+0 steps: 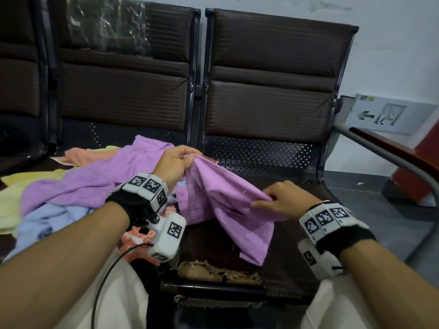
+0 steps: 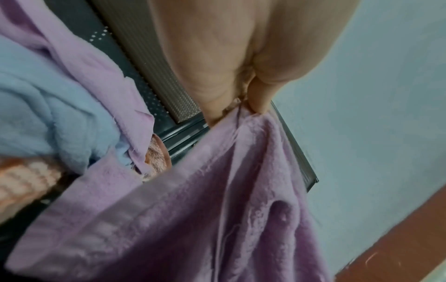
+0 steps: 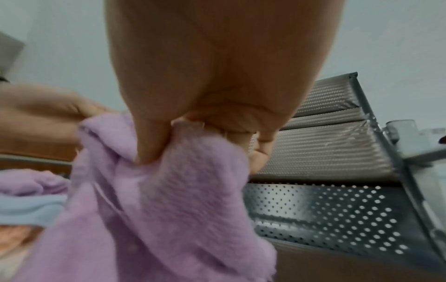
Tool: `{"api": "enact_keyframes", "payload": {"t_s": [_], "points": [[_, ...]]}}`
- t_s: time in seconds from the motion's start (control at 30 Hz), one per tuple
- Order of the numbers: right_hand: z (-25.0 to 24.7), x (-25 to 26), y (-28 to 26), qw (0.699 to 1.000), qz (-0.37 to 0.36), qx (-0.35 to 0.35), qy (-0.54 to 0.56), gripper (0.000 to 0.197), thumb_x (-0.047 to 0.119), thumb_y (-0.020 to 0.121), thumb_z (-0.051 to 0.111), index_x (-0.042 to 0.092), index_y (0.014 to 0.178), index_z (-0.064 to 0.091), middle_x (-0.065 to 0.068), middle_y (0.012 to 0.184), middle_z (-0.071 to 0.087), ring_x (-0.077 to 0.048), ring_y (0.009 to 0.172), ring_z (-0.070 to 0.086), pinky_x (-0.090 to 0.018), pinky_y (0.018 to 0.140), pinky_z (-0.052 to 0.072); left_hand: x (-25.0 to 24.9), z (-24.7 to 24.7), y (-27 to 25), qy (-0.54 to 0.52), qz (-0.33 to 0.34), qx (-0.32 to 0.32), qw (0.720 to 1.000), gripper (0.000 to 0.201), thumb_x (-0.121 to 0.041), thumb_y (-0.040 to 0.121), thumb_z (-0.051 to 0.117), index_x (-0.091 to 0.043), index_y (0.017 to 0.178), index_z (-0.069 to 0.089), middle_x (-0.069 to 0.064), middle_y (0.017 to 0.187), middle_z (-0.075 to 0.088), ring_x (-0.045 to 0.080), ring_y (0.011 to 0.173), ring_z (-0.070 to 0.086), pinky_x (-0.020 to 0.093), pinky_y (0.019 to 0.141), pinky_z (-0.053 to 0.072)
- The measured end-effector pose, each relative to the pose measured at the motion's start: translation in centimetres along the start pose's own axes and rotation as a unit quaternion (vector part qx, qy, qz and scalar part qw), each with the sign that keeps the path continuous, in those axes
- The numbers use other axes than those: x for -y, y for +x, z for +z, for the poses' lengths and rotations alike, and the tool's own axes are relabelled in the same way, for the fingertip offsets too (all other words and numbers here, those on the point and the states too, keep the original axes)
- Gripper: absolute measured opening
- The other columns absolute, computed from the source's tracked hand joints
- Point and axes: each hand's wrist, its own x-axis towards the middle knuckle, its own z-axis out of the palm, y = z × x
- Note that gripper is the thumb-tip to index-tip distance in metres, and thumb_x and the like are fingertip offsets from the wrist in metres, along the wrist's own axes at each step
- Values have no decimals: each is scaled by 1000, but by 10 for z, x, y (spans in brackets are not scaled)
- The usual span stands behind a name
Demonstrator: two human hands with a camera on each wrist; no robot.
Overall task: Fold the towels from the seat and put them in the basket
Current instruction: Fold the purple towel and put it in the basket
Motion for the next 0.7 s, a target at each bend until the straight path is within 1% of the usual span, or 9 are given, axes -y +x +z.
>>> {"api": "enact_keyframes", "payload": {"t_s": [0.03, 0.1, 0.17, 0.23, 0.37, 0.4, 0.5, 0.6, 0.7], "points": [[1, -6, -3, 999, 26, 20, -32, 53, 67, 82, 50, 19, 61, 54, 6, 57, 53, -10, 55, 49, -29, 59, 40, -2, 0, 0, -32, -14, -7, 999, 31, 6, 94, 40, -12, 79, 61, -10, 53, 62, -2, 48, 52, 11, 48, 41], [2, -14, -8, 990, 80, 58, -99, 59, 79, 77, 40, 22, 69, 55, 4, 71, 60, -18, 69, 56, -30, 69, 45, -5, -2, -1, -90, -37, -21, 995, 30, 9, 91, 40, -9, 78, 59, -3, 62, 63, 6, 59, 56, 15, 55, 44], [0, -19, -12, 980, 128, 87, -123, 60, 83, 76, 33, 28, 87, 56, -2, 92, 65, -22, 83, 60, -33, 79, 48, -7, -6, 1, -95, -44, -41, 994, 30, 10, 86, 39, -10, 75, 59, 4, 71, 61, 12, 67, 53, 19, 58, 43], [-3, -20, -16, 979, 161, 81, -95, 61, 75, 82, 36, 25, 116, 49, -9, 107, 65, -25, 93, 62, -36, 86, 49, -5, -7, 2, -40, -25, -61, 997, 32, 9, 83, 37, -12, 72, 59, 4, 77, 60, 11, 72, 52, 17, 60, 43], [-8, -18, -20, 979, 197, 22, -50, 62, 46, 88, 59, 29, 140, 30, -15, 114, 63, -31, 95, 63, -45, 88, 52, -1, -9, 4, 66, 33, -72, 995, 38, 5, 85, 33, -18, 70, 59, -6, 79, 60, -1, 78, 51, 12, 74, 42], [-9, -17, -21, 978, 206, 23, -34, 57, 41, 88, 61, 29, 138, 39, -13, 115, 63, -29, 90, 63, -46, 86, 53, 0, -10, 5, 80, 37, -68, 994, 38, 4, 87, 32, -19, 72, 59, -7, 81, 60, -1, 80, 51, 13, 77, 41], [-13, -16, -21, 976, 214, 25, 3, 27, 31, 84, 69, 21, 108, 69, -4, 104, 66, -18, 81, 58, -38, 80, 55, 4, -14, 6, 115, 29, -53, 992, 34, 3, 89, 31, -13, 83, 60, -1, 94, 60, 7, 93, 51, 18, 86, 37], [-13, -17, -20, 980, 195, -30, -19, 18, 30, 74, 79, 21, 88, 74, 5, 97, 55, -13, 93, 56, -31, 80, 48, 6, -18, 7, 133, 15, -31, 991, 31, 2, 90, 32, -11, 86, 60, 5, 106, 60, 12, 106, 49, 23, 99, 33], [-10, -17, -18, 983, 173, -35, -50, 22, 32, 68, 82, 21, 84, 72, 6, 103, 47, -10, 102, 45, -29, 88, 44, 6, -20, 7, 130, 7, -2, 992, 29, -2, 91, 36, -12, 85, 63, 7, 111, 62, 13, 111, 51, 26, 105, 32]]}}
